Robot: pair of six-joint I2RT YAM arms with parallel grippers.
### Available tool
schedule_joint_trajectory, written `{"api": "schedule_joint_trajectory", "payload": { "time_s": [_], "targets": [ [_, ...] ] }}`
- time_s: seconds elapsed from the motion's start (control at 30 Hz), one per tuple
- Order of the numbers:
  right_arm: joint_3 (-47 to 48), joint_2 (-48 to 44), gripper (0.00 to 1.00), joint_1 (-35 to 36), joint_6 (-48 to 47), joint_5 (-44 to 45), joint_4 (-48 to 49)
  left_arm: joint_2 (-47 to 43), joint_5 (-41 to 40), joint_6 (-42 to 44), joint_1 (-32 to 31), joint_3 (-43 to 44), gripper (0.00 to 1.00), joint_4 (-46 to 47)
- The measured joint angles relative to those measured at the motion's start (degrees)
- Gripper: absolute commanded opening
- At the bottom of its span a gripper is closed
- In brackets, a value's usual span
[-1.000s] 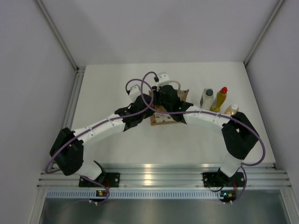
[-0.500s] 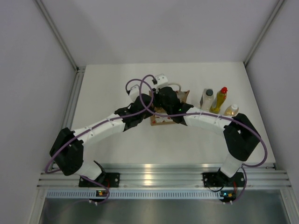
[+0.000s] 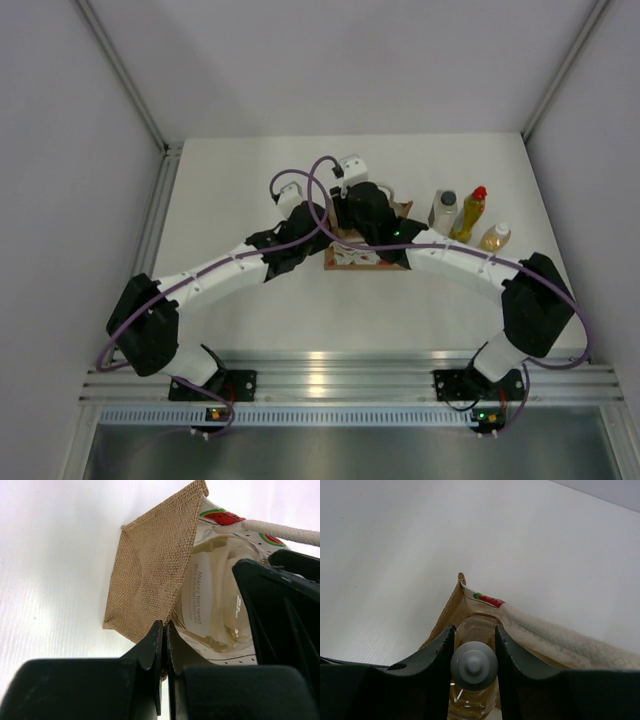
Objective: Take the personal care products out of the canvas bag
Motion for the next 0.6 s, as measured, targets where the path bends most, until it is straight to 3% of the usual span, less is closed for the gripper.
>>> {"api": "schedule_joint_trajectory", "payload": {
  "time_s": [0.6],
  "targets": [
    [6.16,-6.58,0.00,0.00,-0.02,-1.07,-7.37,0.00,0.35,-0.20,0.00,0.02,0.00,-0.02]
  ]
}}
